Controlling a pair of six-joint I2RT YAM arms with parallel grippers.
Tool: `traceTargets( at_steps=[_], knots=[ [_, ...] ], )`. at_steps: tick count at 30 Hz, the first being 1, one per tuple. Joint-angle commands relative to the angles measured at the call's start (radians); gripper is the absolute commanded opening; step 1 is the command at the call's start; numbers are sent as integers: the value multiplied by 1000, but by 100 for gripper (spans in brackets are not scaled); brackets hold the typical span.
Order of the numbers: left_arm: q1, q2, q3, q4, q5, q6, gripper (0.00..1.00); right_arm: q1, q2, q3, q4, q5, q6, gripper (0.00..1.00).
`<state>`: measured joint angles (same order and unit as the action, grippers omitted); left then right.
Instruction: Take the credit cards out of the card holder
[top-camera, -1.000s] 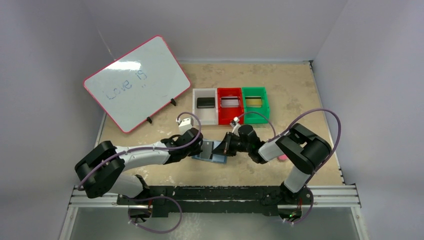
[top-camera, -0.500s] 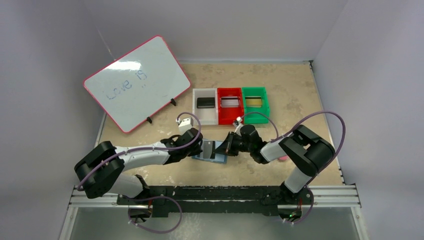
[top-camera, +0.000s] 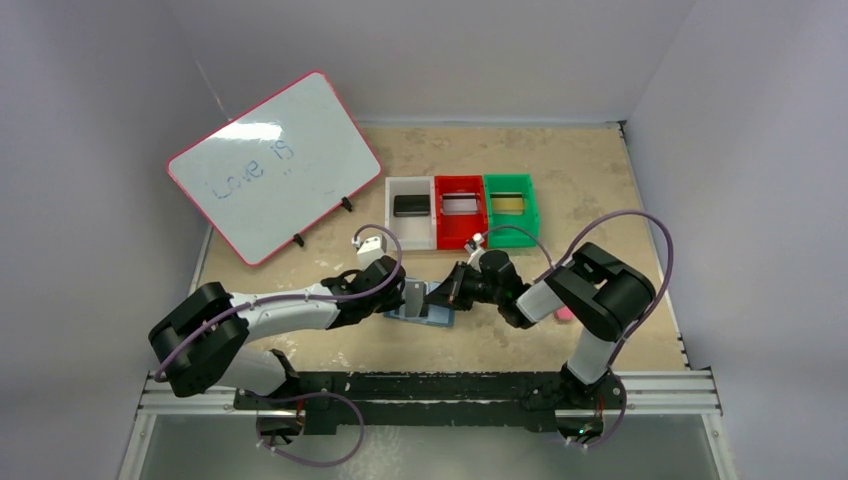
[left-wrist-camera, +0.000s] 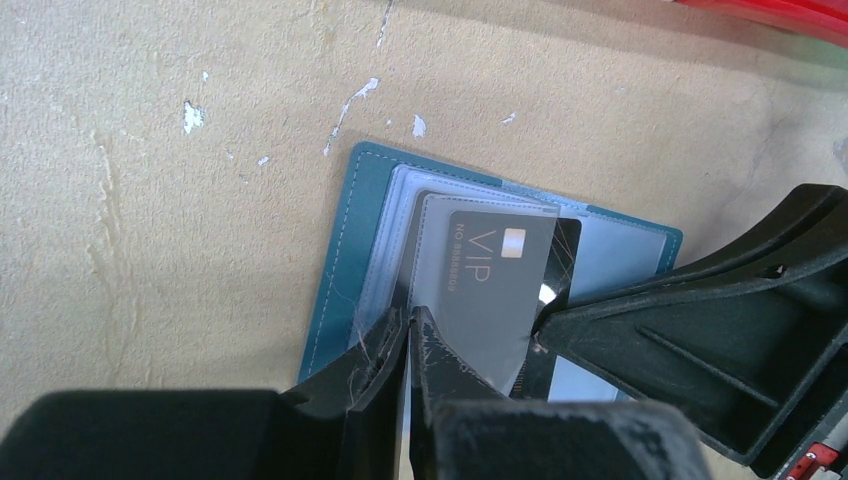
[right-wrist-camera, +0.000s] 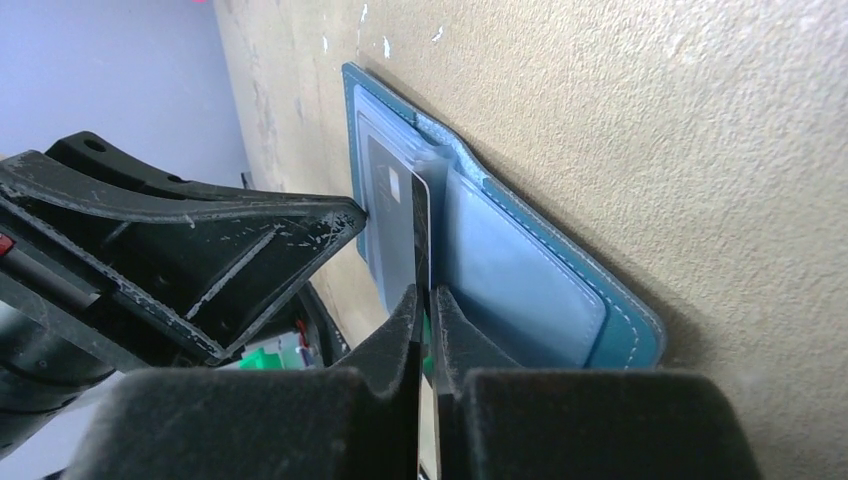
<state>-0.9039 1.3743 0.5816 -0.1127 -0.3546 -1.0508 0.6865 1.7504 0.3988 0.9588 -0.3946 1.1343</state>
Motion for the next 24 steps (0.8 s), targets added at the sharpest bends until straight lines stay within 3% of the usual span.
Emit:
traceTargets(
  at_steps=[1,7,20,24],
  knots=[
    [1,5,-24,-70,-6,29,5,-4,-46,-18,-9,48,7,0],
    [1,5,-23,-73,-14,22,5,-5,-118,-30,-147,94,-37,0],
    [1,-80,76,-113,-62,18,18,-7,-39,-22,-104,71,-28,0],
    [0,-89,94,-65,-4,51,20,-7,-42,-22,-106,78,-27,0]
  ],
)
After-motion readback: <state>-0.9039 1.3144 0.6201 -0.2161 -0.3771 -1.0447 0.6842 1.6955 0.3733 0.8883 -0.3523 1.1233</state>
